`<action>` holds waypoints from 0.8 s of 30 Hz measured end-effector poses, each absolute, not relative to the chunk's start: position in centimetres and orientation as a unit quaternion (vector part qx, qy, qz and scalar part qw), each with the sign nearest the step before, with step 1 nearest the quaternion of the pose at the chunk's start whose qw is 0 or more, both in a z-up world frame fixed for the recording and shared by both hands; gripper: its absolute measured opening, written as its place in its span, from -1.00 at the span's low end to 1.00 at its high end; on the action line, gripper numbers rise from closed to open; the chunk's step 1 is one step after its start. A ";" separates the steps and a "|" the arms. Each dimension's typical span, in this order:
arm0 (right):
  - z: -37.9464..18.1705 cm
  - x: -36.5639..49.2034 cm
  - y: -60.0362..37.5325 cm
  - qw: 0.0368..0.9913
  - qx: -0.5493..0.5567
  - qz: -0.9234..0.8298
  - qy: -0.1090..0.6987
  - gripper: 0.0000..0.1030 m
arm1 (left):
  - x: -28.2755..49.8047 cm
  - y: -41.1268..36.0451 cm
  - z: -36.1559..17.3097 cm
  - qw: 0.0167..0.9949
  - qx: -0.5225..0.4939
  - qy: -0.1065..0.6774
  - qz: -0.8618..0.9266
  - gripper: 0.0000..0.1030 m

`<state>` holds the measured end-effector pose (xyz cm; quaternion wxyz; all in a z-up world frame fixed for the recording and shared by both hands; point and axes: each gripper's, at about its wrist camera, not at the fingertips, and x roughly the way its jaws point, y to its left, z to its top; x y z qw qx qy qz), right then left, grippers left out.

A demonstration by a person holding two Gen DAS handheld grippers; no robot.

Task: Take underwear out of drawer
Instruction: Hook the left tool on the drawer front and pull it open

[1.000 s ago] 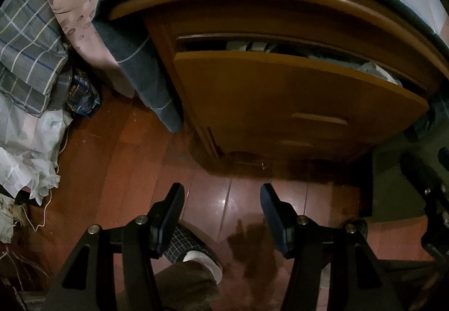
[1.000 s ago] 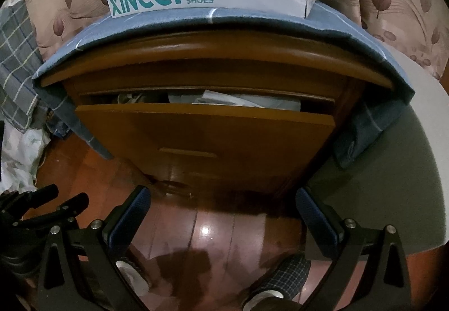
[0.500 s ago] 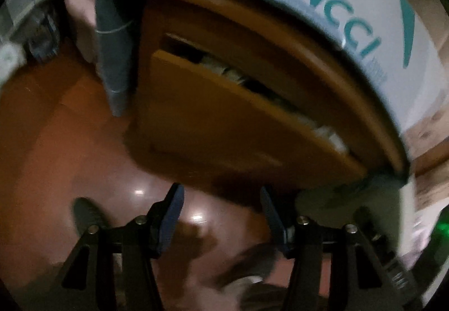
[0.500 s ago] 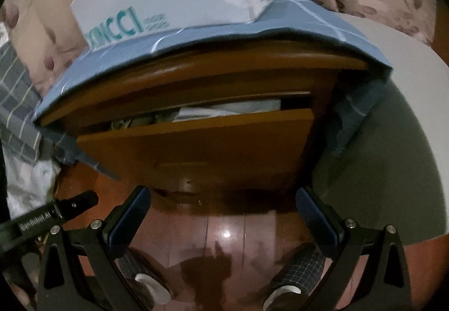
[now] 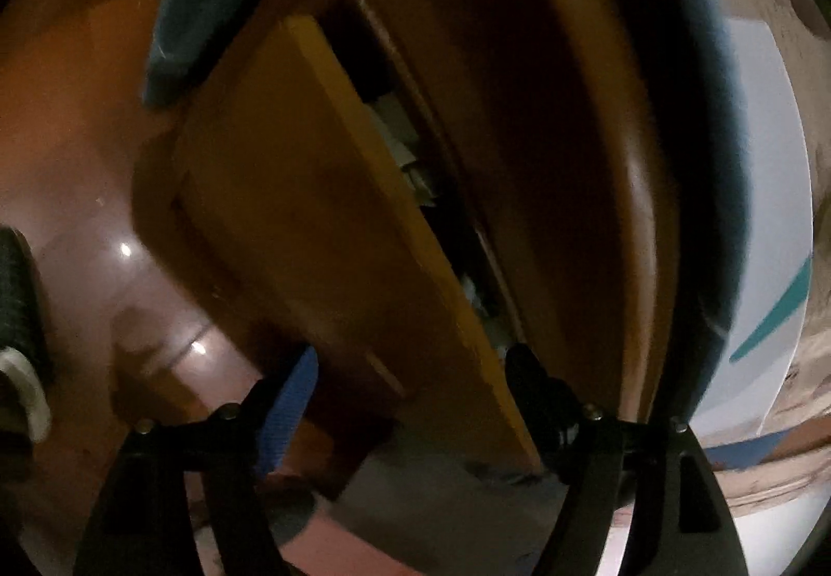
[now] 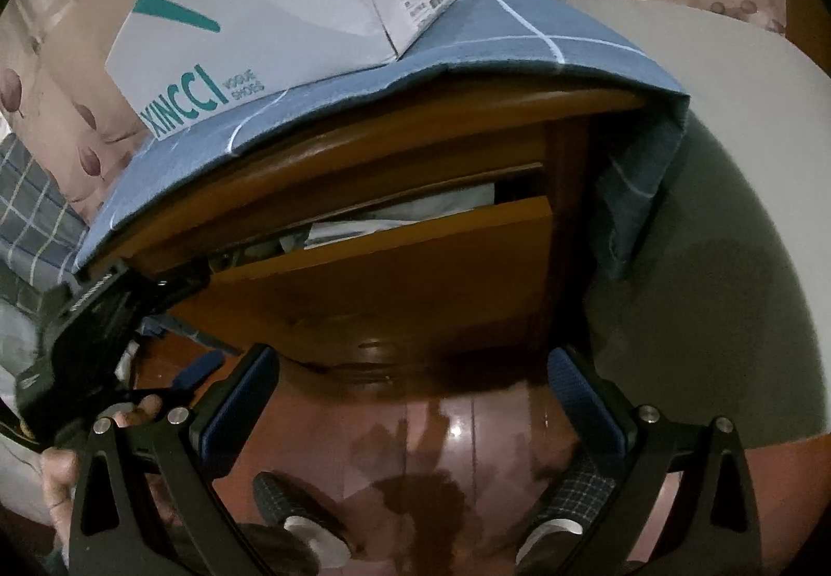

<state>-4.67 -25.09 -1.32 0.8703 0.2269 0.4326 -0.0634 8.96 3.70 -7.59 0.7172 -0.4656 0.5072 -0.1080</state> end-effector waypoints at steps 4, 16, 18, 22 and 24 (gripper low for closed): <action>-1.3 -4.6 -25.3 0.869 0.234 -0.054 0.432 1.00 | 9.6 3.8 -9.2 0.705 -0.497 0.494 -0.107 0.49; -1.0 -4.8 -25.1 0.872 0.231 -0.048 0.430 1.00 | 10.3 4.1 -14.2 0.673 -0.542 0.496 -0.082 0.59; -0.6 -5.0 -25.2 0.876 0.223 -0.062 0.422 1.00 | 9.7 4.1 -14.5 0.669 -0.547 0.495 -0.085 0.63; 0.4 -5.4 -25.7 0.886 0.215 -0.084 0.402 1.00 | 9.4 4.1 -14.5 0.653 -0.567 0.497 -0.076 0.74; 0.6 -5.6 -26.2 0.887 0.223 -0.093 0.394 1.00 | 9.4 3.9 -15.0 0.637 -0.583 0.501 -0.058 0.78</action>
